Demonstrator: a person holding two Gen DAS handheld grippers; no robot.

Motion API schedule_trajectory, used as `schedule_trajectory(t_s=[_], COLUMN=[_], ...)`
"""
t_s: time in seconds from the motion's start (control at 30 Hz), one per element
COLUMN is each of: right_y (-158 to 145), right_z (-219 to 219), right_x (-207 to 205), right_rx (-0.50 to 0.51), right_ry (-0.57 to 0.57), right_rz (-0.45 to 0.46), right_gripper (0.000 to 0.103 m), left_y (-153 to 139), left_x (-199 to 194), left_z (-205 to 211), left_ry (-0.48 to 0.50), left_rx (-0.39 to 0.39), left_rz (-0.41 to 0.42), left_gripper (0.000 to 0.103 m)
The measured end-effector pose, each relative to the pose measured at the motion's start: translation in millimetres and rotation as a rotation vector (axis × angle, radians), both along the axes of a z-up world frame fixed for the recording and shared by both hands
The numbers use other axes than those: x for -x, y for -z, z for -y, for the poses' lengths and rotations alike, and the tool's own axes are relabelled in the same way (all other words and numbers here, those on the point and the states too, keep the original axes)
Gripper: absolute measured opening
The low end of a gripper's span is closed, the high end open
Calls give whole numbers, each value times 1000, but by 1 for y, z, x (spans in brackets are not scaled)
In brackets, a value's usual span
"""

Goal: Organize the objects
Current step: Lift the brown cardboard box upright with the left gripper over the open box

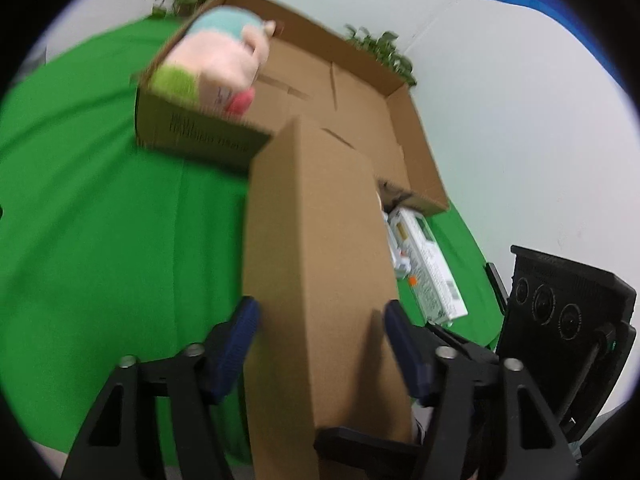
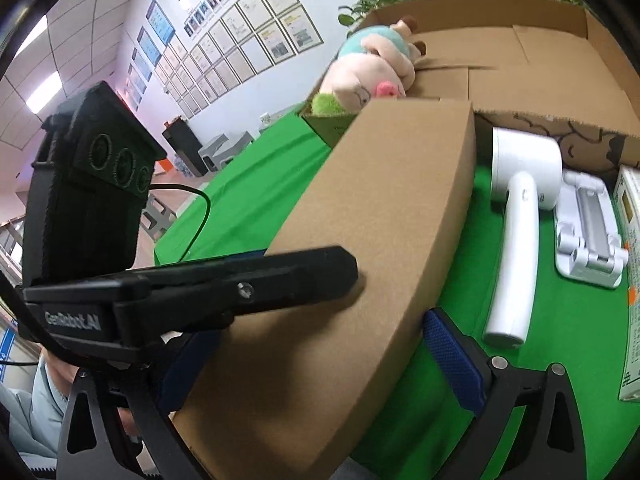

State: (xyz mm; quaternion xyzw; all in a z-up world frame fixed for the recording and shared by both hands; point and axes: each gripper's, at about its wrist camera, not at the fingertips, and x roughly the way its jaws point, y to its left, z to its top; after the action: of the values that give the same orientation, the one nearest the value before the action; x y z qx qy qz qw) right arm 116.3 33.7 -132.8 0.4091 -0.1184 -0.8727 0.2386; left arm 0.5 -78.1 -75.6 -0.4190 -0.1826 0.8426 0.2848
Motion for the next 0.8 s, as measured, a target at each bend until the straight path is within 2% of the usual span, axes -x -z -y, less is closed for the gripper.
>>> schedule_trajectory(t_s=[0.17, 0.43, 0.8], right_y=[-20, -57, -114], right_z=[-6, -17, -34], right_x=[-2, -2, 7], right_rx=[3, -24, -58], right_ry=[38, 125, 182], right_rz=[-73, -191, -313], right_gripper=[99, 90, 90], left_y=[-30, -60, -104], left_x=[1, 21, 48], left_z=[-5, -21, -33], left_ry=[15, 41, 72], left_rx=[18, 39, 21], left_rz=[-100, -186, -303], left_gripper=[56, 57, 57])
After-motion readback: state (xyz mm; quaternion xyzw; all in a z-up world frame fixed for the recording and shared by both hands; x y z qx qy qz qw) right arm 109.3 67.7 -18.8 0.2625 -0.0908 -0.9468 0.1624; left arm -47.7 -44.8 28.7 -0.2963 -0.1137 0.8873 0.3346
